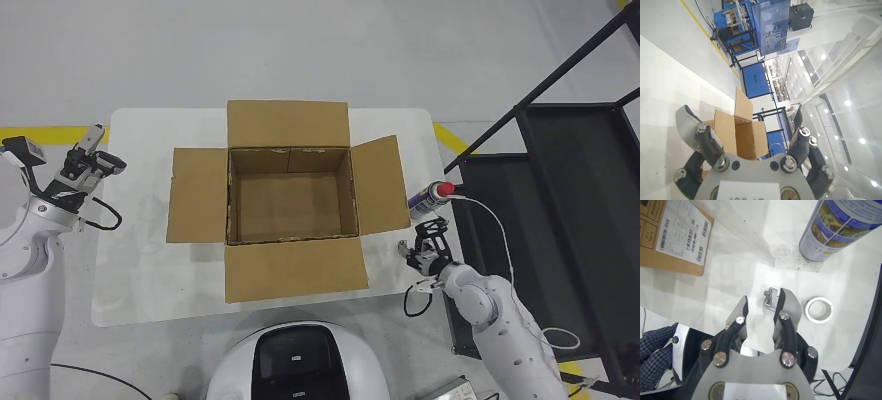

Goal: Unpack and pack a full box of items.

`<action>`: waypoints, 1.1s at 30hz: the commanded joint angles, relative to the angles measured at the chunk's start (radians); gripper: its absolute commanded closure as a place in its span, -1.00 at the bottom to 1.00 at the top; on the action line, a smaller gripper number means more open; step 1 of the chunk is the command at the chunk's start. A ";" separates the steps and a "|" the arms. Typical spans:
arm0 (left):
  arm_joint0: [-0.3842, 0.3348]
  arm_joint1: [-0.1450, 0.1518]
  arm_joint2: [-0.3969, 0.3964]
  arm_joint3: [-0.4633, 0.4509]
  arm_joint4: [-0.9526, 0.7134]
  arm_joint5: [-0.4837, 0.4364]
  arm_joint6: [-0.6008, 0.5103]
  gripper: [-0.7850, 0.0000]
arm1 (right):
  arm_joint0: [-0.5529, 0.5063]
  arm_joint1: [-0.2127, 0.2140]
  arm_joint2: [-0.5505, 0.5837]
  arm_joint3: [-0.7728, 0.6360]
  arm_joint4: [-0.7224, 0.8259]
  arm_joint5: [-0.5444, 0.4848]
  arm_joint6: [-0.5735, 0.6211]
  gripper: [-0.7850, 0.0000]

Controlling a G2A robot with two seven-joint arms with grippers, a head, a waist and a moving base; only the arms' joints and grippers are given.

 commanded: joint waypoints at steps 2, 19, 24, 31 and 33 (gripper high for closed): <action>0.000 0.000 0.000 0.000 0.000 0.000 0.000 -1.00 | 0.020 -0.003 -0.031 0.025 -0.045 0.028 -0.011 -0.76; 0.000 0.000 0.000 0.000 0.000 0.000 0.000 -1.00 | 0.109 -0.014 -0.113 0.116 -0.078 0.113 0.008 0.04; 0.000 0.000 0.000 0.000 0.000 0.000 0.000 -1.00 | 0.125 -0.016 -0.126 0.128 -0.084 0.132 0.023 0.01; 0.000 0.000 0.000 0.000 0.000 0.000 0.000 -1.00 | 0.129 -0.017 -0.133 0.130 -0.088 0.149 0.032 0.80; 0.000 0.000 0.000 0.000 0.000 0.000 0.000 -1.00 | 0.129 -0.018 -0.135 0.128 -0.090 0.158 0.034 1.00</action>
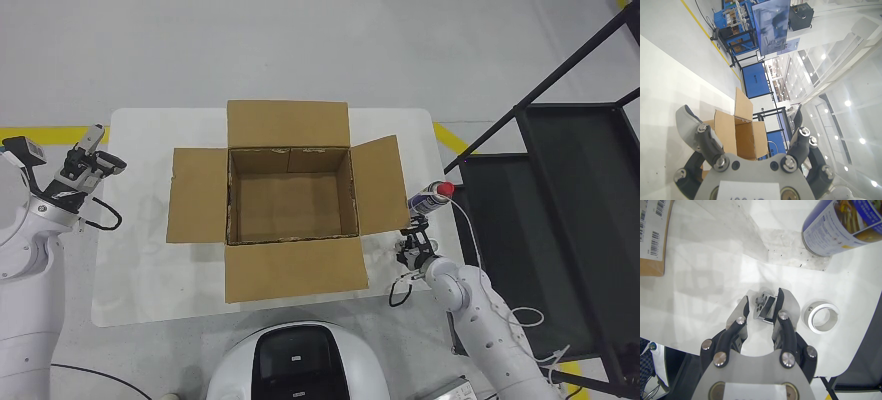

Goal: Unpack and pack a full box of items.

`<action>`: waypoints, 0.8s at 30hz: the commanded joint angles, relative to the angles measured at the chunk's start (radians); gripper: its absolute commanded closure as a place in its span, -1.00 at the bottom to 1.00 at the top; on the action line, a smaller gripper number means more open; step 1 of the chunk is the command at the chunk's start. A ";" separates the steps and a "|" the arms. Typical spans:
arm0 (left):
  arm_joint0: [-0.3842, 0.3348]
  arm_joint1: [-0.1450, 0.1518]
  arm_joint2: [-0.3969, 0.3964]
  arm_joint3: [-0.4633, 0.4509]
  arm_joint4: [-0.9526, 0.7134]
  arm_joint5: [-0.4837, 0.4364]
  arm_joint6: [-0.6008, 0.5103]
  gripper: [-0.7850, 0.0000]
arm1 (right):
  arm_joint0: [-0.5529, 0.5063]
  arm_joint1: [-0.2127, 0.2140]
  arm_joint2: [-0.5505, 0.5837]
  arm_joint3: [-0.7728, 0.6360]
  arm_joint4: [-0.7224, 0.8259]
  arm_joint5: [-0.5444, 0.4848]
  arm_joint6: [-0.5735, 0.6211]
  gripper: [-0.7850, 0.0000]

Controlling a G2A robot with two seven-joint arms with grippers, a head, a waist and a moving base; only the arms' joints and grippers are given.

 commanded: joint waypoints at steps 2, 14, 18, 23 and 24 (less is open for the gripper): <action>0.000 0.000 0.000 0.000 0.000 0.000 0.000 -1.00 | 0.000 0.000 -0.002 -0.004 -0.011 0.014 0.002 1.00; 0.000 0.000 0.000 0.000 0.000 0.000 0.000 -1.00 | -0.070 0.008 0.064 -0.109 0.055 0.002 -0.023 1.00; 0.000 0.000 0.000 0.000 0.000 0.000 0.000 -1.00 | -0.127 0.014 0.122 -0.169 0.137 -0.048 -0.030 1.00; 0.000 0.000 0.000 0.000 0.000 0.000 0.000 -1.00 | -0.187 0.022 0.186 -0.220 0.202 -0.097 -0.025 1.00; 0.000 0.000 0.000 0.000 0.000 0.000 0.000 -1.00 | -0.189 0.023 0.189 -0.218 0.203 -0.102 -0.024 1.00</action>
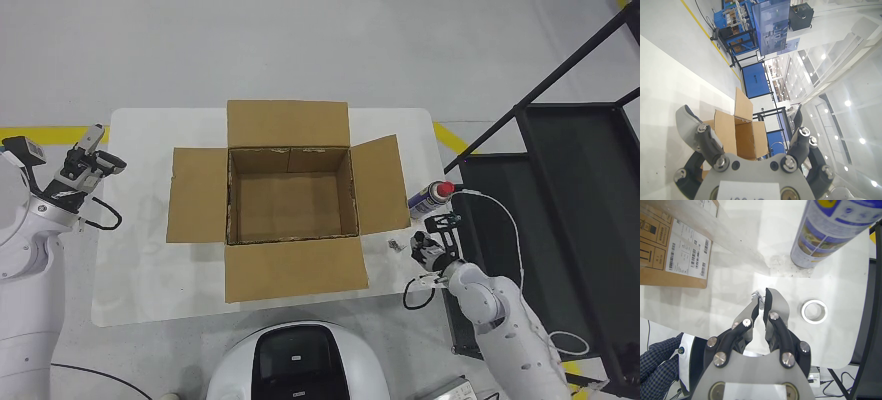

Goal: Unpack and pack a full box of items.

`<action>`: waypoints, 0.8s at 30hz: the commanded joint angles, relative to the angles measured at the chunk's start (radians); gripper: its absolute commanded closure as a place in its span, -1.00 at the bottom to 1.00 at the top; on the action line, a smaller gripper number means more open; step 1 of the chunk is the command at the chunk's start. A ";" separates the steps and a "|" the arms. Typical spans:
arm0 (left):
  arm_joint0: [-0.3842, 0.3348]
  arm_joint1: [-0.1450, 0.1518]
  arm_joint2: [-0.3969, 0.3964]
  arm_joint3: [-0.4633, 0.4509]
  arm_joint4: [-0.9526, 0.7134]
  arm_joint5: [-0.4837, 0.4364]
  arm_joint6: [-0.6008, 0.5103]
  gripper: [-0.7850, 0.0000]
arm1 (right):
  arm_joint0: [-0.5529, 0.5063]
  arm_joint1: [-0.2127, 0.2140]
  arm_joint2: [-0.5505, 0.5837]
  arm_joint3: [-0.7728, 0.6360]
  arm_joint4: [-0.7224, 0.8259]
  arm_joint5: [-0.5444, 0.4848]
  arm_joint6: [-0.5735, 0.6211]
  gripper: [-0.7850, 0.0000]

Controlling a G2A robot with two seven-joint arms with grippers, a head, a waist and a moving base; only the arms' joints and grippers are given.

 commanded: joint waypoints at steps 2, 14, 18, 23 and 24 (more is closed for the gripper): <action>0.000 0.000 0.000 0.000 0.000 0.000 0.000 -1.00 | 0.005 0.001 -0.005 0.015 0.001 -0.012 0.002 1.00; 0.000 0.000 0.000 0.000 0.000 0.000 0.000 -1.00 | 0.071 0.010 -0.080 0.109 -0.220 -0.195 -0.152 0.03; 0.000 0.000 0.000 0.000 0.000 0.000 0.000 -1.00 | 0.083 0.015 -0.073 0.139 -0.240 -0.247 -0.209 -1.00; 0.000 0.000 0.000 0.000 0.000 0.000 0.000 -1.00 | 0.083 0.016 -0.072 0.141 -0.240 -0.252 -0.212 -1.00; 0.000 0.000 0.000 0.000 0.000 0.000 0.000 -1.00 | 0.083 0.016 -0.072 0.141 -0.240 -0.252 -0.212 -1.00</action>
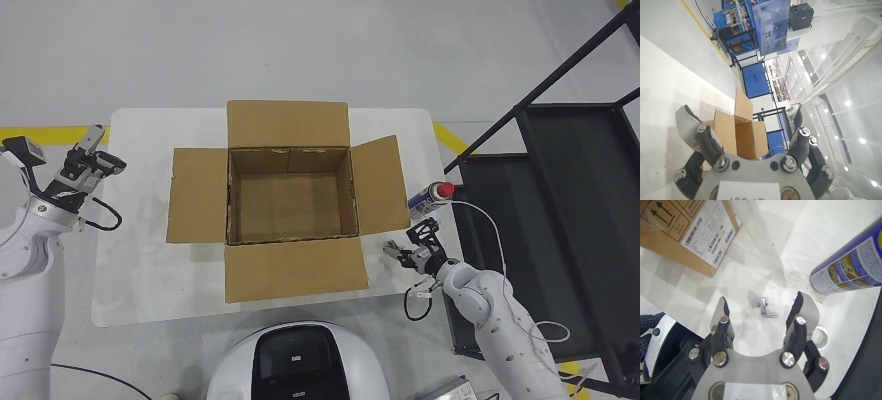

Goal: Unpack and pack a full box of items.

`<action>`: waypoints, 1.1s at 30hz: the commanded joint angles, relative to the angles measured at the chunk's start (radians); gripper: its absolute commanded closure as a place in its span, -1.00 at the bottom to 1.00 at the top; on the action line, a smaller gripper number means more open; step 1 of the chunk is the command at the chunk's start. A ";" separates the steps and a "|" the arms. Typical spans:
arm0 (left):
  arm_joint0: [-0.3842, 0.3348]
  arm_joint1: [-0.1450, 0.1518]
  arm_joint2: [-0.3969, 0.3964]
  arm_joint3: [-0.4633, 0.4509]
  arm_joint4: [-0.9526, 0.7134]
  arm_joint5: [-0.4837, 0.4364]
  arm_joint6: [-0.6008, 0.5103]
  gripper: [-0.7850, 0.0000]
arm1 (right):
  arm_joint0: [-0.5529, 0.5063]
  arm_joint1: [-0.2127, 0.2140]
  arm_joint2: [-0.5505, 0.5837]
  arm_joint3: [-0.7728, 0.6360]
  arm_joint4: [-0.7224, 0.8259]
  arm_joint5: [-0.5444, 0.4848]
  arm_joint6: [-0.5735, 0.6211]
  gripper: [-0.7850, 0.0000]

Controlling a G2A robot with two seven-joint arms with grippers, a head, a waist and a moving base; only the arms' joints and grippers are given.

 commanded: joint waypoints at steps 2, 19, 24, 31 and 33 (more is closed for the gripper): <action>0.000 0.000 0.000 0.000 0.000 0.000 0.000 -1.00 | 0.000 0.000 0.000 0.000 0.000 0.000 0.000 -1.00; 0.000 0.000 0.000 0.000 0.000 0.000 0.000 -1.00 | 0.084 0.005 -0.083 0.099 -0.162 -0.088 -0.041 -1.00; 0.000 0.000 0.000 0.000 0.000 0.000 0.000 -1.00 | 0.119 0.006 -0.112 0.160 -0.238 -0.091 -0.073 -0.82; 0.000 0.000 0.000 0.000 0.000 0.000 0.000 -1.00 | 0.147 0.004 -0.146 0.211 -0.294 -0.046 -0.108 -0.68; 0.000 0.000 0.000 0.000 0.000 0.000 0.000 -1.00 | 0.151 0.003 -0.150 0.220 -0.295 -0.033 -0.121 -0.53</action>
